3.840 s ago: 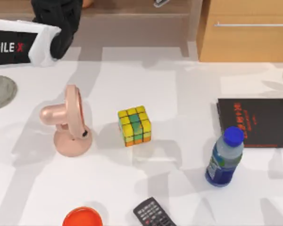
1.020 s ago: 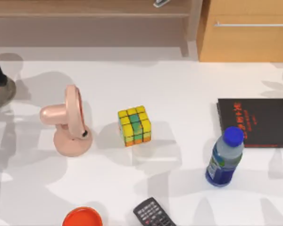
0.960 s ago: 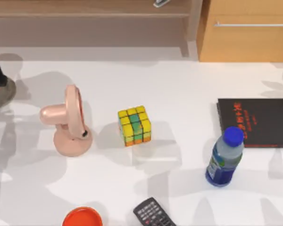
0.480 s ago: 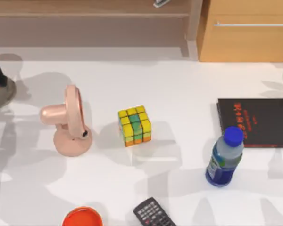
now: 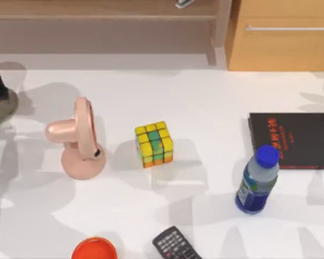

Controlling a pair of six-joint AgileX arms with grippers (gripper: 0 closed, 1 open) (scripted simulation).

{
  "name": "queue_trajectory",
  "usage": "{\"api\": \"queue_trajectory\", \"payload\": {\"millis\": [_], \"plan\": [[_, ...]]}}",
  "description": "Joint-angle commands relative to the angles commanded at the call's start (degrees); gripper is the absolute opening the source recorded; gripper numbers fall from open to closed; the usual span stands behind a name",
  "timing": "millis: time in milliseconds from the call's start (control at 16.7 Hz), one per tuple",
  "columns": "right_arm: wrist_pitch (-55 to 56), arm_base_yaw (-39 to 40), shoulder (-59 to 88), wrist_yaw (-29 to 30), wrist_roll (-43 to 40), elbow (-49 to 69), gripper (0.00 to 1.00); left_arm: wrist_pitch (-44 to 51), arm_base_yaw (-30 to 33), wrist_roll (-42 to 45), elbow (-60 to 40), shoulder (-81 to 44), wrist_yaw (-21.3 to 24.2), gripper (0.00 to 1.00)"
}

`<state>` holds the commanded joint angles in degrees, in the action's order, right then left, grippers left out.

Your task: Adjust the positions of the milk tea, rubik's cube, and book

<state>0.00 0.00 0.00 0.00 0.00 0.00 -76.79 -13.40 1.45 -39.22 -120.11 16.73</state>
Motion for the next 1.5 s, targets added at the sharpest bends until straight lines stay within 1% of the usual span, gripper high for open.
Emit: {"api": "queue_trajectory", "payload": {"millis": [60,660,840,1080,1320,1500], "plan": [[0.00,0.00,0.00,0.00,0.00,0.00,1.00,0.00,0.00,0.00,0.00,0.00,0.00,1.00],[0.00,0.00,0.00,0.00,0.00,0.00,1.00,-0.57,0.29,0.22,0.30,0.24,0.47,1.00],[0.00,0.00,0.00,0.00,0.00,0.00,1.00,-2.22,0.09,0.70,3.14,1.18,1.47,1.00],[0.00,0.00,0.00,0.00,0.00,0.00,1.00,-4.01,-1.48,0.15,6.96,2.94,1.50,1.00],[0.00,0.00,0.00,0.00,0.00,0.00,1.00,-3.89,-1.21,0.22,6.68,2.80,1.56,1.00],[0.00,0.00,0.00,0.00,0.00,0.00,1.00,-3.58,-0.64,1.38,3.23,6.29,3.41,1.00]]}}
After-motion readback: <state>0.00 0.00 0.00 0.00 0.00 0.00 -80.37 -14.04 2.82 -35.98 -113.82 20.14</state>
